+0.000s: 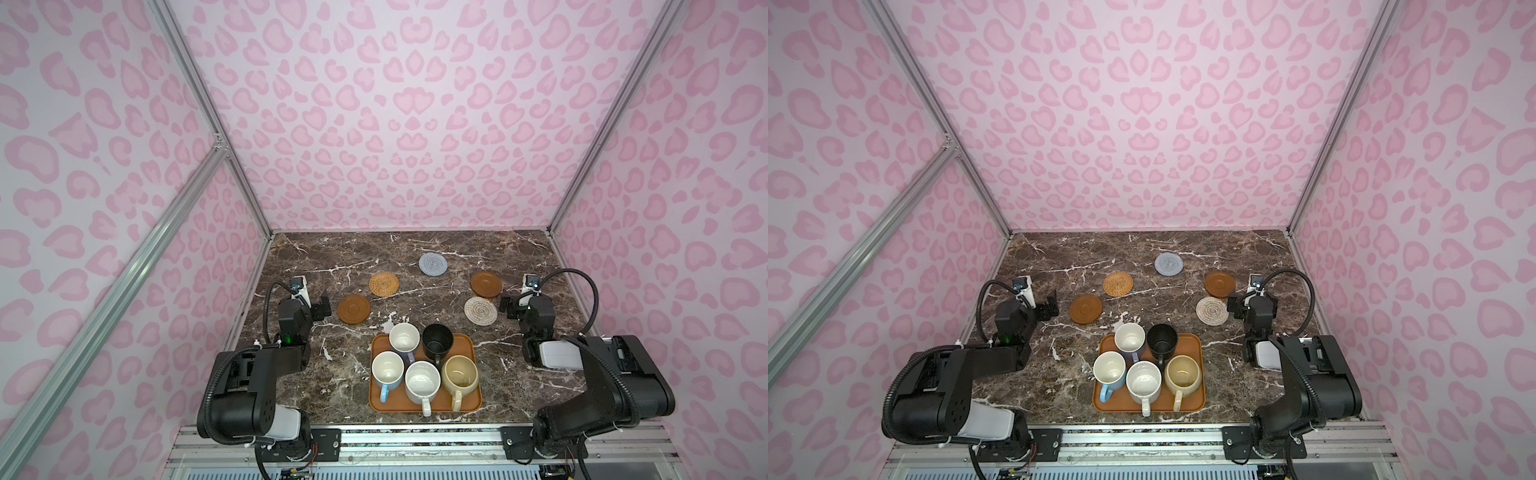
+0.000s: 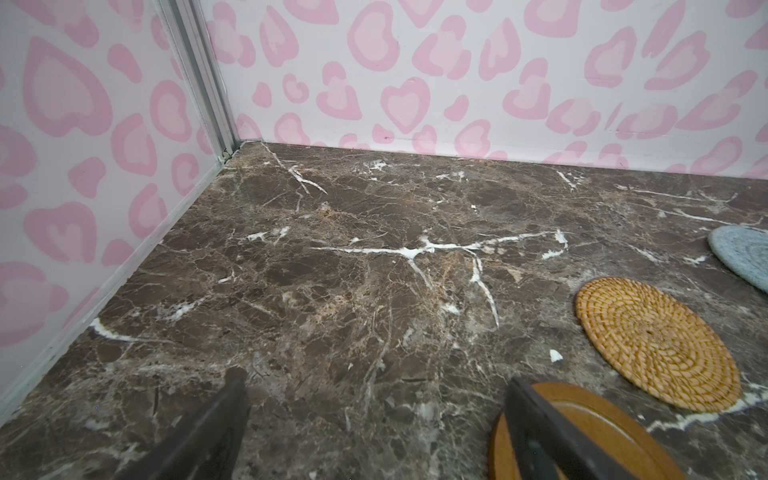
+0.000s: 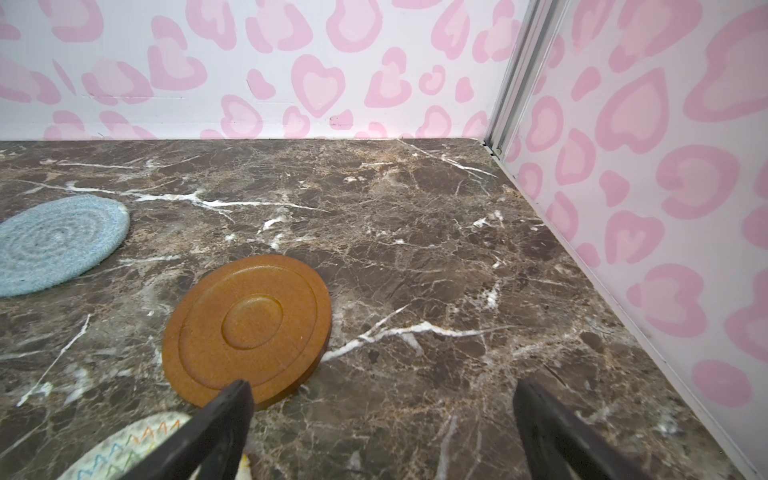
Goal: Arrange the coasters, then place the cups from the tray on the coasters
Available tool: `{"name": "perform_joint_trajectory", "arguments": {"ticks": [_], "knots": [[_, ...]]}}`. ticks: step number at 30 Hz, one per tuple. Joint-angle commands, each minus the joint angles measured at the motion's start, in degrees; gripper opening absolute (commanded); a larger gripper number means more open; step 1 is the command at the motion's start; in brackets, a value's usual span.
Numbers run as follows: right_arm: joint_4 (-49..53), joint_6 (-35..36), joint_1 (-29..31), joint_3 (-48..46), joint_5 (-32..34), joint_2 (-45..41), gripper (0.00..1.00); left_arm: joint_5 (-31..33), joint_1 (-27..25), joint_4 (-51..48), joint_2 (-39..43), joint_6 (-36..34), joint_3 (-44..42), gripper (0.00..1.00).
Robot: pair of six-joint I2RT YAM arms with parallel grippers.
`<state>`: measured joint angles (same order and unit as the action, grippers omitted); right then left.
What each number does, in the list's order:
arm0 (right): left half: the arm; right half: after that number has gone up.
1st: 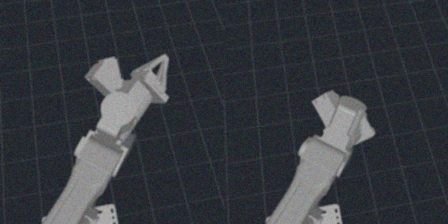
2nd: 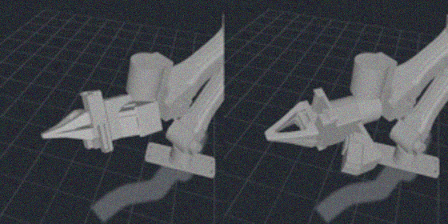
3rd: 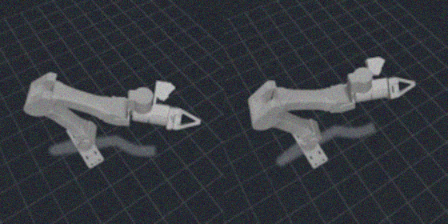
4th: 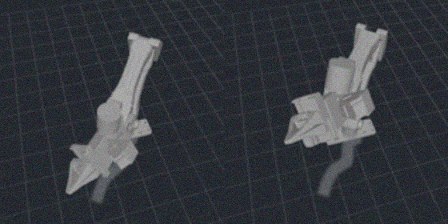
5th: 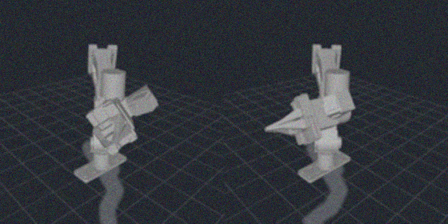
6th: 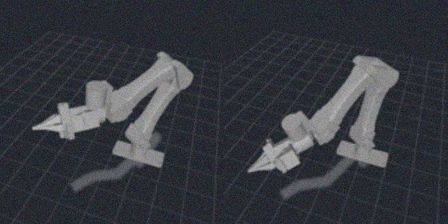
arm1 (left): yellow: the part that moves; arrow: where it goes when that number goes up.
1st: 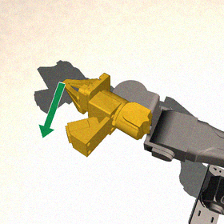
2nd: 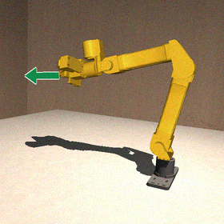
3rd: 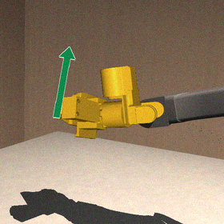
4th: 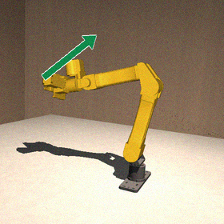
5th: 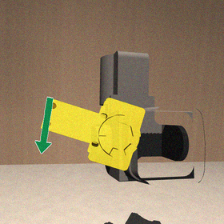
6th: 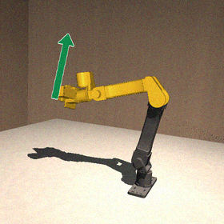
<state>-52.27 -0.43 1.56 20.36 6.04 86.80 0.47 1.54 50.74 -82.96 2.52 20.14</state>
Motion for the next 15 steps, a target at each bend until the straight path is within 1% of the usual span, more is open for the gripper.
{"name": "perform_joint_trajectory", "arguments": {"ticks": [1,4,6,10,13,14,15], "knots": [[2.39,0.63,0.02,0.58,-1.9,-2.32,0.99,1.69,-1.02,-0.5,1.68,-1.29,0.36,0.97],[4.18,0.78,0.01,0.25,-2.6,-5.03,0.99,3.81,-2.26,-1.31,3.15,-1.94,0.0,0.97],[6.85,0.45,0.0,0.55,-3.16,-7.0,0.99,5.33,-3.06,-4.01,4.93,-2.08,0.7,0.97],[15.84,1.55,0.17,3.19,-5.9,-11.76,0.99,5.43,-3.54,-10.07,10.74,-1.82,1.64,0.97],[21.92,-0.84,0.11,5.09,-8.85,-17.81,0.99,2.01,-3.54,-12.86,18.05,-0.7,0.95,0.97],[23.81,-2.05,0.11,5.66,-10.38,-20.27,0.99,0.0,-3.58,-13.79,20.42,0.39,1.11,0.97],[25.93,-4.37,0.12,6.61,-11.55,-22.74,0.99,-3.49,-3.56,-14.57,22.55,0.91,1.56,0.97]]}}
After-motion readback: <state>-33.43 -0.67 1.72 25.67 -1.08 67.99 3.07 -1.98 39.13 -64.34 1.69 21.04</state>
